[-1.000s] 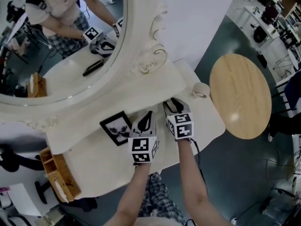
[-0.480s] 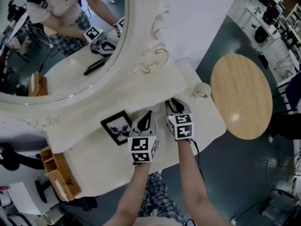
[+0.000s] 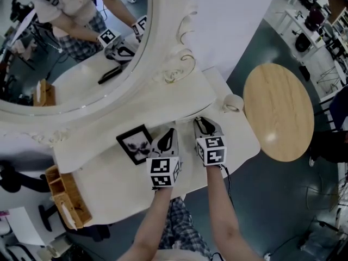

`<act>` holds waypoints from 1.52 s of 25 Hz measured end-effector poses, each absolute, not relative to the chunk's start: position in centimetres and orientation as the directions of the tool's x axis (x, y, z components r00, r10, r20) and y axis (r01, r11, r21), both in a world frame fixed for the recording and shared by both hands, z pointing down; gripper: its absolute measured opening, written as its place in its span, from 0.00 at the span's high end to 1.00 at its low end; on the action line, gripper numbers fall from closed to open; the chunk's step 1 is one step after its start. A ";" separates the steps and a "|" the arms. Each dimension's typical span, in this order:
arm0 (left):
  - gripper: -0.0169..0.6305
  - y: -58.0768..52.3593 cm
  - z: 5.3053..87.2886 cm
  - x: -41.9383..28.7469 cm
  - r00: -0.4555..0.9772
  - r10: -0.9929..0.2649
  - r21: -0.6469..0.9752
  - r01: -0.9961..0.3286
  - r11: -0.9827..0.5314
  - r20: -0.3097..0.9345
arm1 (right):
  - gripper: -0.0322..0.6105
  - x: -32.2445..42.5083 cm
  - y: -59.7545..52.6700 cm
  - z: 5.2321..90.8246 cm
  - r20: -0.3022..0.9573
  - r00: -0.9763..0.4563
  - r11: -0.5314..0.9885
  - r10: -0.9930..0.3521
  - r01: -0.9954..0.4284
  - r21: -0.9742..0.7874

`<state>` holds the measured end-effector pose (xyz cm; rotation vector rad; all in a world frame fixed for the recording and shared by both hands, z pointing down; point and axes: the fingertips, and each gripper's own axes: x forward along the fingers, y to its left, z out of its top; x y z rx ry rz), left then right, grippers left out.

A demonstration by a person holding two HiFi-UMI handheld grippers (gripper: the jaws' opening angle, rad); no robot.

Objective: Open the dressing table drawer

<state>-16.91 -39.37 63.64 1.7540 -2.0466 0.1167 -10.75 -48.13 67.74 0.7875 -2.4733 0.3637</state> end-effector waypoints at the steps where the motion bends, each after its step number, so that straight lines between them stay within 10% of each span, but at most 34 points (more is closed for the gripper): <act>1: 0.93 -39.2 63.7 -16.9 -0.100 -0.920 0.216 -0.957 0.194 0.380 | 0.79 -10.6 -48.0 67.7 0.547 -0.698 0.795 -0.461 -0.599 -0.095; 34: 0.93 -37.8 63.5 -16.1 -0.098 -0.918 0.206 -0.960 0.188 0.385 | 0.78 -6.5 -45.1 68.0 0.543 -0.696 0.778 -0.470 -0.617 -0.118; 38: 0.93 -37.6 63.3 -15.9 -0.095 -0.919 0.203 -0.962 0.184 0.383 | 0.49 -6.3 -45.2 67.1 0.494 -0.734 0.774 -0.466 -0.608 -0.173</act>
